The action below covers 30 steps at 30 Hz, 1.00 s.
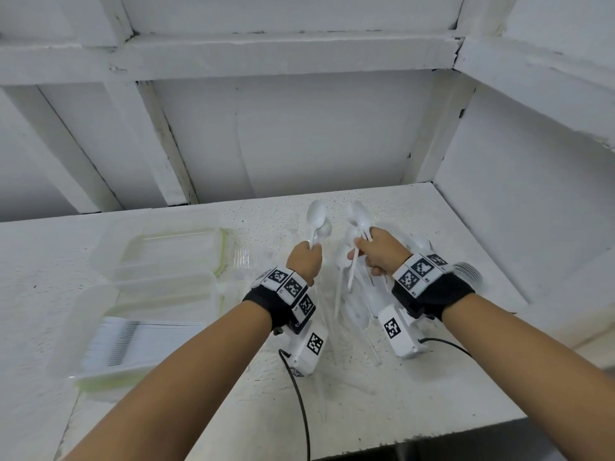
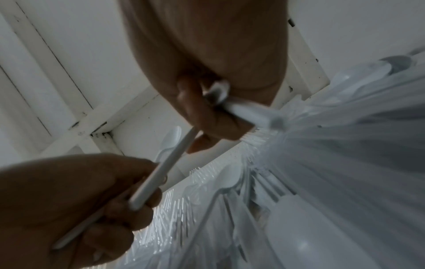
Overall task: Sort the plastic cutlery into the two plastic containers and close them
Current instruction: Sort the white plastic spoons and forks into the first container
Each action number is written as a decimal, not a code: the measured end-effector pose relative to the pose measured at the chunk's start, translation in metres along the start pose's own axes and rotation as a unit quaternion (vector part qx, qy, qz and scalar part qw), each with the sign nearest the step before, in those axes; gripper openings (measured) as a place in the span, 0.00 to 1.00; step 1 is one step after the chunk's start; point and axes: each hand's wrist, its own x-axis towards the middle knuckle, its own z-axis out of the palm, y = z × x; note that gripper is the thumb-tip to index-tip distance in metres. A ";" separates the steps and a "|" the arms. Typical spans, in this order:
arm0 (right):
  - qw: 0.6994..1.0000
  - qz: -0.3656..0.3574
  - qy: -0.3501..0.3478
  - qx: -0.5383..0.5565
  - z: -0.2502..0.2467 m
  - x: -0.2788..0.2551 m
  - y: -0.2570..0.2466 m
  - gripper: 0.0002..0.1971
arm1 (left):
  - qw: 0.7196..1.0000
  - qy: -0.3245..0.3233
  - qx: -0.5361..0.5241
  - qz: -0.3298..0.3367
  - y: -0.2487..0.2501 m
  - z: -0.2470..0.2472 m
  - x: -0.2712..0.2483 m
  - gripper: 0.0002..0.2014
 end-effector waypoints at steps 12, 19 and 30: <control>0.982 0.008 0.045 0.184 -0.006 -0.032 -0.002 0.10 | 0.907 -0.060 0.410 0.079 -0.008 0.017 -0.007 0.19; 0.980 -0.013 0.062 0.187 -0.004 -0.050 0.007 0.08 | 0.937 -0.034 0.343 0.062 -0.010 0.011 0.000 0.15; 0.969 -0.094 0.092 0.211 0.012 -0.064 -0.004 0.07 | 0.993 0.004 0.010 0.118 0.015 -0.039 -0.049 0.10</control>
